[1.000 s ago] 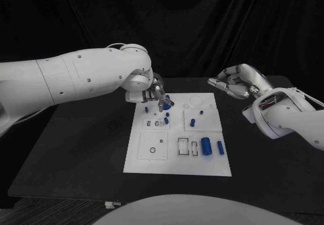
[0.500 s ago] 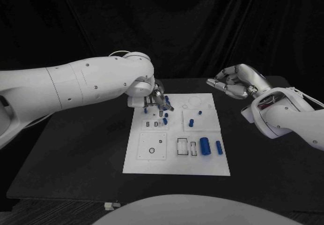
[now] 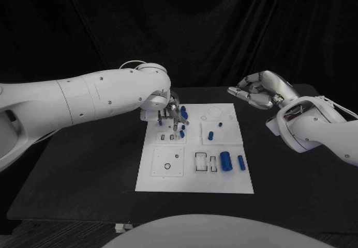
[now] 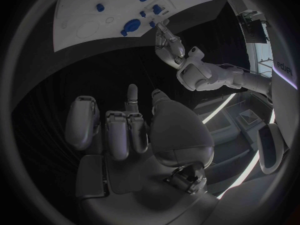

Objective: Assemble the parts on the task board

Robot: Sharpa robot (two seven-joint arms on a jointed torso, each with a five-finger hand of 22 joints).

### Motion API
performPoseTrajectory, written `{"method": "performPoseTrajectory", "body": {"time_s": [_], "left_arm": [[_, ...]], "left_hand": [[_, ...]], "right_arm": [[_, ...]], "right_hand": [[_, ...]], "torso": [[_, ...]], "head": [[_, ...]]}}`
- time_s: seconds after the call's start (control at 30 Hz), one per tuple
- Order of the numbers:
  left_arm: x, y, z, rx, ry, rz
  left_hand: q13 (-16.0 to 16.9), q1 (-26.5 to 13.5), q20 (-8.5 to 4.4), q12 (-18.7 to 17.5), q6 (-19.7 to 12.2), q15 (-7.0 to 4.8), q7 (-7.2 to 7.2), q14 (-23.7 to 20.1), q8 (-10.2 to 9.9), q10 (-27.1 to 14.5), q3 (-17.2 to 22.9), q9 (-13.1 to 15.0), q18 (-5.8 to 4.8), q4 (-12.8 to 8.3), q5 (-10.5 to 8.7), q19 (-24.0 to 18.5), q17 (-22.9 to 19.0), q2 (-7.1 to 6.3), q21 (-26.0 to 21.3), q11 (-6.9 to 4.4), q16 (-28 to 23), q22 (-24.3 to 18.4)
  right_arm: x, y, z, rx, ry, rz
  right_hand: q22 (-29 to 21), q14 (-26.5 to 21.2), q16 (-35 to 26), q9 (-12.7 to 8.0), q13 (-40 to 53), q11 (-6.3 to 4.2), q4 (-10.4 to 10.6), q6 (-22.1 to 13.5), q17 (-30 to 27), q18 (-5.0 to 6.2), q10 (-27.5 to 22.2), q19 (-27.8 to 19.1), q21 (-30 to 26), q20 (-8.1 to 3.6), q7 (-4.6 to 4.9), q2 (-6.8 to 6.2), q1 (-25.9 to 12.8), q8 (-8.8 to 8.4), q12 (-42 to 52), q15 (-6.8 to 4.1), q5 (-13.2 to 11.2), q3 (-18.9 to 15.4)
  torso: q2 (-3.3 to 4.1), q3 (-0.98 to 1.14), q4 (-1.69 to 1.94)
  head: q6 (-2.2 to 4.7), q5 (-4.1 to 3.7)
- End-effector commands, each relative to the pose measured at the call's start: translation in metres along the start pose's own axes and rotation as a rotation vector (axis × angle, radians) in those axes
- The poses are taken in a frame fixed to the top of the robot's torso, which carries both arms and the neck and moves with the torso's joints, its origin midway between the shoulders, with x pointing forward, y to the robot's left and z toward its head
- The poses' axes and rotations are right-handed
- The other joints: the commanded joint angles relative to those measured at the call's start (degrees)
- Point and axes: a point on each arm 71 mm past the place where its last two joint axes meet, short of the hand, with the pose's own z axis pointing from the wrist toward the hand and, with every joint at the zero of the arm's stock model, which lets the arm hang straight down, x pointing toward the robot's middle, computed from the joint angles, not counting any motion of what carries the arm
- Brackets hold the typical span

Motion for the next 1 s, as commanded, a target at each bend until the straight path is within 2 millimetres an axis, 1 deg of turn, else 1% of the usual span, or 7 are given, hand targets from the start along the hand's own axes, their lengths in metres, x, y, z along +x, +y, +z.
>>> {"method": "performPoseTrajectory", "body": {"time_s": [0.03,0.17,0.23,0.27,0.4,0.6,1.0], "left_arm": [[0.001,0.000,0.002,-0.016,0.006,0.026],[0.004,0.000,0.006,-0.019,0.016,0.026],[0.005,0.001,0.008,-0.020,0.021,0.025],[0.006,0.001,0.009,-0.021,0.023,0.024],[0.008,0.002,0.012,-0.023,0.033,0.025],[0.010,0.001,0.016,-0.018,0.039,0.023],[0.010,-0.003,0.021,0.000,0.048,0.024]], "left_hand": [[15.2,0.2,-0.27,1.2,0.9,-0.67,-0.11,6.4,-1.1,6.1,0.7,0.2,-3.17,-0.5,0.69,0.9,15.8,0.03,0.6,-0.37,-0.5,3.1],[15.2,0.6,-0.34,1.2,0.8,-0.71,-0.10,6.4,-1.6,6.1,1.2,0.2,-3.12,-0.8,0.89,0.7,15.8,0.06,0.5,-0.38,-0.5,2.9],[15.2,1.2,-0.40,1.2,0.9,-0.74,-0.12,6.4,-2.1,6.1,1.9,0.3,-3.11,-1.4,1.33,0.7,15.8,0.10,0.4,-0.40,-0.5,2.9],[15.2,1.5,-0.41,1.2,0.9,-0.76,-0.14,6.4,-2.3,6.1,2.3,0.3,-3.09,-1.7,1.55,0.6,15.8,0.15,0.3,-0.41,-0.5,2.9],[15.2,1.8,-0.43,1.2,1.0,-0.78,-0.15,6.4,-2.6,6.1,2.8,0.4,-3.03,-2.1,1.48,0.4,15.8,0.22,0.1,-0.43,-0.5,2.7],[15.2,1.8,-0.44,1.2,1.0,-0.77,-0.11,6.4,-2.8,6.1,3.2,0.4,-2.98,-2.2,1.10,0.2,15.8,0.20,-0.1,-0.41,-0.5,2.5],[15.2,1.9,-0.41,1.2,0.9,-0.70,0.01,6.4,-3.6,6.1,4.1,0.4,-2.85,-2.5,1.52,-0.3,15.8,0.31,-0.6,-0.32,-0.5,2.1]], "right_arm": [[0.001,-0.001,0.000,0.015,0.006,-0.005],[0.001,-0.001,0.000,0.015,0.008,-0.005],[0.001,-0.001,-0.001,0.016,0.008,-0.005],[0.001,-0.001,-0.001,0.017,0.009,-0.005],[0.001,-0.001,-0.001,0.017,0.010,-0.005],[0.001,-0.002,-0.001,0.016,0.014,-0.006],[0.003,0.000,0.000,0.012,0.023,-0.005]], "right_hand": [[10.3,6.2,1.4,0.8,15.5,-0.28,0.2,-0.5,15.4,-0.28,6.0,-0.3,-1.0,0.14,-0.04,0.17,0.9,0.94,1.0,-0.10,1.2,-1.5],[10.3,6.2,1.4,0.8,15.5,-0.27,0.2,-0.5,15.4,-0.26,6.0,-0.3,-1.1,0.14,-0.04,0.19,0.9,0.95,1.0,-0.09,1.2,-1.5],[10.3,6.2,1.4,0.8,15.5,-0.27,0.2,-0.5,15.4,-0.26,6.0,-0.3,-1.1,0.14,-0.04,0.19,0.9,0.95,1.0,-0.09,1.2,-1.5],[10.3,6.2,1.4,0.8,15.5,-0.27,0.2,-0.5,15.4,-0.26,6.0,-0.3,-1.1,0.14,-0.04,0.19,0.9,0.95,1.0,-0.09,1.2,-1.5],[10.3,6.2,1.4,0.8,15.5,-0.27,0.2,-0.5,15.4,-0.26,6.0,-0.3,-1.1,0.14,-0.04,0.19,0.9,0.95,1.0,-0.09,1.2,-1.5],[10.3,6.2,1.4,0.8,15.5,-0.27,0.2,-0.5,15.4,-0.26,6.0,-0.3,-1.1,0.14,-0.04,0.19,0.9,0.95,1.0,-0.09,1.2,-1.5],[10.3,6.2,1.4,0.8,15.5,-0.27,0.2,-0.5,15.4,-0.25,6.0,-0.3,-1.2,0.15,-0.03,0.30,0.9,0.92,1.0,-0.08,1.3,-1.5]], "torso": [[-0.04,-0.05,0.06],[-0.06,0.00,0.21],[-0.18,0.08,0.12],[-0.17,0.08,0.11],[-0.44,0.17,-0.05],[-0.55,0.24,-0.13],[-0.55,0.31,-0.15]], "head": [[-0.01,-0.25],[-0.01,-0.51],[-0.01,-0.57],[-0.01,-0.60],[-0.01,-0.61],[-0.01,-0.51],[-0.01,-0.68]]}}
